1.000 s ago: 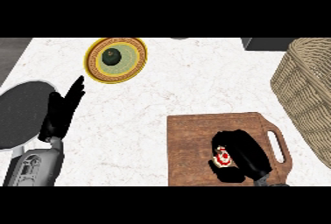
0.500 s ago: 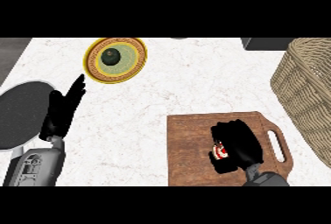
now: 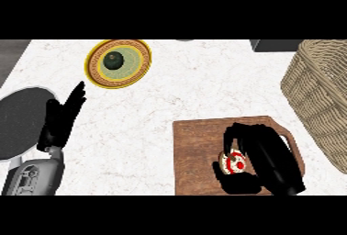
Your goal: Pick the cupcake from the cutting board and place it in the basket
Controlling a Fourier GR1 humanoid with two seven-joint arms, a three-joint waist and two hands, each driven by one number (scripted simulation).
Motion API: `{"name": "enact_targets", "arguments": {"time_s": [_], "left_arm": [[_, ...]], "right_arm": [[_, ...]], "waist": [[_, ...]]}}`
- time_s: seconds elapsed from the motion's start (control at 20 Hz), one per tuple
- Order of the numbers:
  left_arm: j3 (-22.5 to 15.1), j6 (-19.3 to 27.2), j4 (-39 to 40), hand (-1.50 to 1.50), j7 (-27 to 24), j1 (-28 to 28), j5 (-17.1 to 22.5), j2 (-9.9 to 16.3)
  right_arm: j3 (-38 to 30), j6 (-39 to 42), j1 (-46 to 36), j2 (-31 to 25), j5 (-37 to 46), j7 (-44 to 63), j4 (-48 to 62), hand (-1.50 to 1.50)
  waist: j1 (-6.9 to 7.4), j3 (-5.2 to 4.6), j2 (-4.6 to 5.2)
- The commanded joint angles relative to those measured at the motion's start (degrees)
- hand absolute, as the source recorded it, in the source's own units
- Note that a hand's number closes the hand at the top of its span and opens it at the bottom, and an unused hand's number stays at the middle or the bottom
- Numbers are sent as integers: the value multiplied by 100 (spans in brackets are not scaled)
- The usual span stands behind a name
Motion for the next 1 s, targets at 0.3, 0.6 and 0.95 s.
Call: {"name": "enact_targets", "arguments": {"time_s": [0.3, 0.6, 0.95], "left_arm": [[22, -38, 103, 0, -10, -147, 17, 5], [-41, 54, 16, 0, 103, -93, -83, -56], [17, -103, -176, 0, 175, 41, 46, 26]], "right_arm": [[-1105, 1165, -1648, 108, -1969, 2876, -2568, 150], [-2296, 1657, -3638, 93, -2786, 4272, -2108, 150], [-3437, 1883, -4982, -1216, -3212, 4461, -824, 150]], "waist": [[38, -7, 2], [24, -7, -7], [42, -3, -18]]}}
